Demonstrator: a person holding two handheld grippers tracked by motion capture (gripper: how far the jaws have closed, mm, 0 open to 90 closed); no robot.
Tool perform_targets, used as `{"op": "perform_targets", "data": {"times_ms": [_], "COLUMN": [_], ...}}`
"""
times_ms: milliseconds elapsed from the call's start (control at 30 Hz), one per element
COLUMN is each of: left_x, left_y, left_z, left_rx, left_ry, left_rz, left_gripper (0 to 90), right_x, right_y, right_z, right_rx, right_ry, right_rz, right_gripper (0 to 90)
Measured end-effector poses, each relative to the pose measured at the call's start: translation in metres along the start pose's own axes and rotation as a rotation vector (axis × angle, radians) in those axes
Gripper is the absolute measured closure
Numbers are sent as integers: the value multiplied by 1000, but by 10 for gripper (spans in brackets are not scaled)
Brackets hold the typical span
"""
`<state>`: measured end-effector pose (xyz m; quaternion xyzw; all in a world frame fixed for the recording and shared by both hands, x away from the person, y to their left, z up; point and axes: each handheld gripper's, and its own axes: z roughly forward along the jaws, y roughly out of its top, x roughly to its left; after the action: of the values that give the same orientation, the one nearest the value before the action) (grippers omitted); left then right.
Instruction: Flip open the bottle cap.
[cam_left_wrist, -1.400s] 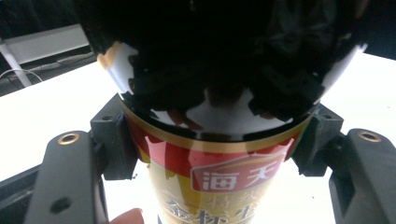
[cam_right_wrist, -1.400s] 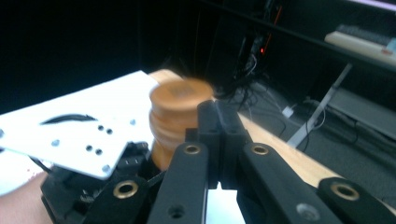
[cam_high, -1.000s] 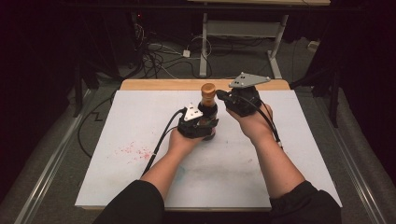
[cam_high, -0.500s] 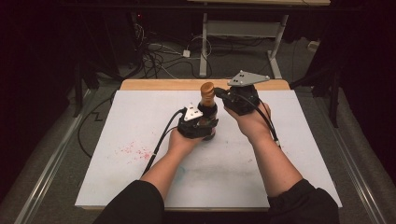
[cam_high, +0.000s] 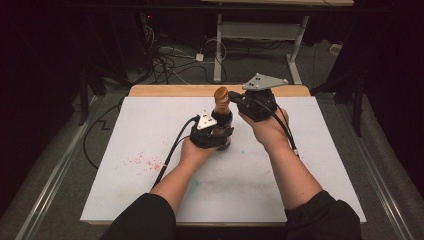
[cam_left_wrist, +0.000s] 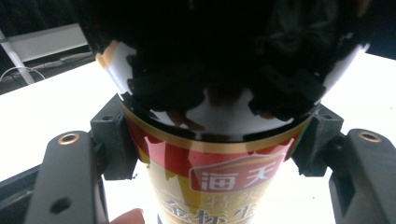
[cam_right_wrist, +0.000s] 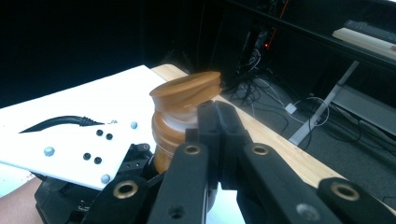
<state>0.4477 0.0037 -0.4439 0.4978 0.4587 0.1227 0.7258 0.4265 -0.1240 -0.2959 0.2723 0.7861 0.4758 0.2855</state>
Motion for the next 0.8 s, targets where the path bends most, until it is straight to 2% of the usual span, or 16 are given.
{"op": "perform_targets", "data": {"times_ms": [800], "left_x": [0], "left_y": [0], "left_z": [-1], "left_rx": [-4], "left_ry": [-4], "left_rz": [-6], "left_gripper": [289], "right_x": [3], "right_y": [7], "right_z": [3], "right_rx": [-26], "right_ry": [-11], "right_rz": [5], "right_gripper": [900]}}
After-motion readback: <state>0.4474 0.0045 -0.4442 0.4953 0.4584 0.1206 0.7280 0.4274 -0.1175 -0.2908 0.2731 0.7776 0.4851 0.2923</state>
